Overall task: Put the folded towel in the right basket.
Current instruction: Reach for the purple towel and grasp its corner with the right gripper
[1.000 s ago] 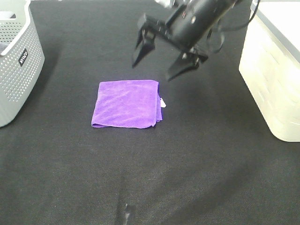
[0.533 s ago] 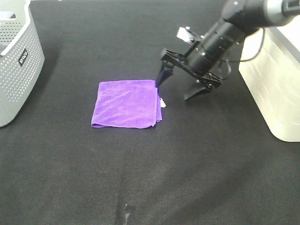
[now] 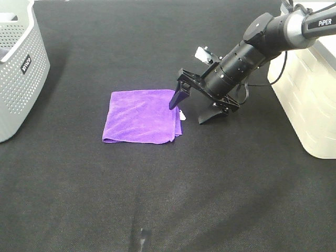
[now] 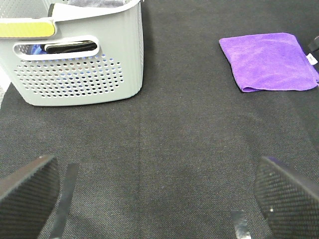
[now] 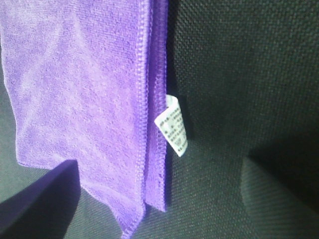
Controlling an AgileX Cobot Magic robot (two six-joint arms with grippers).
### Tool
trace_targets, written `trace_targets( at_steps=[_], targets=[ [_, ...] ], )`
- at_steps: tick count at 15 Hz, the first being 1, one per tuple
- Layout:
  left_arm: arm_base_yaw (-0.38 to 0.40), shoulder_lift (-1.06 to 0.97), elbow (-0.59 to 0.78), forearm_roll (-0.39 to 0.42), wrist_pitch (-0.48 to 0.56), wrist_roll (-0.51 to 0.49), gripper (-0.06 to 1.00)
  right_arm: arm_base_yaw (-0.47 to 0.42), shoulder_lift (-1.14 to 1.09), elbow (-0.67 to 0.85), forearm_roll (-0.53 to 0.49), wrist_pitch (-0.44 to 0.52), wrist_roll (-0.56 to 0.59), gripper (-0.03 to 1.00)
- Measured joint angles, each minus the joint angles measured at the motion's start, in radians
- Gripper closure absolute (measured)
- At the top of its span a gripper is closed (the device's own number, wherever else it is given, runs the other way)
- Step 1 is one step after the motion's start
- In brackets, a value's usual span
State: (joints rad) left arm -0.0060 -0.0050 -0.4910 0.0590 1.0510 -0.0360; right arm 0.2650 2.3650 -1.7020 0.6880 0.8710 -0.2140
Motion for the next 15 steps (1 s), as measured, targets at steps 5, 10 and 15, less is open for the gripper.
trace_targets(
  at_steps=[5,10,15],
  targets=[
    [0.000,0.000,0.000,0.000,0.000,0.000,-0.04,0.008,0.037,-0.022,0.043,-0.019,0.000,0.13],
    [0.000,0.000,0.000,0.000,0.000,0.000,-0.04,0.150,0.079,-0.039,0.079,-0.178,0.003,0.18],
    [0.000,0.000,0.000,0.000,0.000,0.000,-0.04,0.194,0.092,-0.039,0.066,-0.254,0.026,0.48]
  ],
)
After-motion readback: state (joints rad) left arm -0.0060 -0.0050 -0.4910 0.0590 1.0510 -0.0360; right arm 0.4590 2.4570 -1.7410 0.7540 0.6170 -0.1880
